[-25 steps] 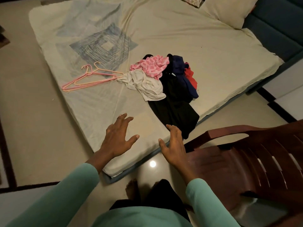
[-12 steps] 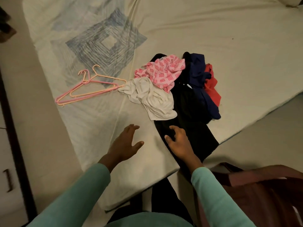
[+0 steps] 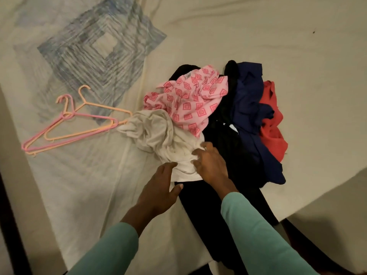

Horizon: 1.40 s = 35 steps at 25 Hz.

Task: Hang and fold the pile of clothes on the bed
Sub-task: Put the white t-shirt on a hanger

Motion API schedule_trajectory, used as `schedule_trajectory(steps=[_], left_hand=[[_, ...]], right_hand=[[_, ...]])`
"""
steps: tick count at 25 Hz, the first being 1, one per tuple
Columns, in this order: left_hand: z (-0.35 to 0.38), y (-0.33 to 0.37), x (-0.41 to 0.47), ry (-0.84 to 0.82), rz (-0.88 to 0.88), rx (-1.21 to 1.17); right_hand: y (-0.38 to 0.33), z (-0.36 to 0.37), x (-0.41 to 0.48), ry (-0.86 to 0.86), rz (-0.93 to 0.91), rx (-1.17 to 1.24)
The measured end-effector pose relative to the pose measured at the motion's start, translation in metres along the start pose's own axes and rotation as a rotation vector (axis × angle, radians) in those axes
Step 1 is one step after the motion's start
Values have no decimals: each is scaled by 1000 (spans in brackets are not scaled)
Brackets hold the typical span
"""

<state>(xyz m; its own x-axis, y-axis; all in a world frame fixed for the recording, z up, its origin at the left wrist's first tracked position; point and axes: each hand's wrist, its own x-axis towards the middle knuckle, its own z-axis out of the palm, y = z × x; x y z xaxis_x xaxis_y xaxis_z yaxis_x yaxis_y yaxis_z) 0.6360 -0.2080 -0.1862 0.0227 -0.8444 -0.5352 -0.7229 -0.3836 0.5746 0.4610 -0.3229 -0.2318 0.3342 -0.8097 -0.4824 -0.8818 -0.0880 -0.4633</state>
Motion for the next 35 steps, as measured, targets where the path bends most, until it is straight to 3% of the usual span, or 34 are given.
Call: schedule_trajectory(steps=[6, 9, 11, 14, 17, 20, 24, 26, 28, 29, 31, 34, 35], left_hand=[[-11, 21, 8, 183, 139, 132], [-35, 33, 3, 277, 244, 194], [-62, 42, -11, 281, 228, -56], [-105, 53, -51, 384, 143, -530], [-151, 60, -105, 419, 84, -1019], [-192, 60, -170, 383, 98, -1196], [-221, 55, -250, 351, 199, -1334], [-227, 58, -277, 436, 219, -1301], [-222, 66, -300, 567, 347, -991], [-214, 74, -311, 581, 440, -801], [-193, 84, -329, 394, 613, -635], [-186, 62, -347, 9, 590, -989], [-185, 46, -347, 56, 530, -1060]], right_hand=[[-17, -14, -34, 137, -142, 717], [-46, -31, -61, 183, -163, 919], [-63, -40, -76, 199, -149, 984], [-84, -49, -102, 73, -187, 1001], [-113, -47, -136, 58, -311, 797], [-152, -48, -175, 188, -362, 888], [-215, -74, -231, 116, -243, 1290], [-238, -94, -259, -126, -235, 1614], [-260, -112, -289, -351, -261, 1821], [-269, -117, -302, -373, -280, 1811], [-283, -126, -321, -341, -266, 1676], [-288, -144, -345, -216, -163, 1517], [-288, -153, -353, -146, -164, 1491]])
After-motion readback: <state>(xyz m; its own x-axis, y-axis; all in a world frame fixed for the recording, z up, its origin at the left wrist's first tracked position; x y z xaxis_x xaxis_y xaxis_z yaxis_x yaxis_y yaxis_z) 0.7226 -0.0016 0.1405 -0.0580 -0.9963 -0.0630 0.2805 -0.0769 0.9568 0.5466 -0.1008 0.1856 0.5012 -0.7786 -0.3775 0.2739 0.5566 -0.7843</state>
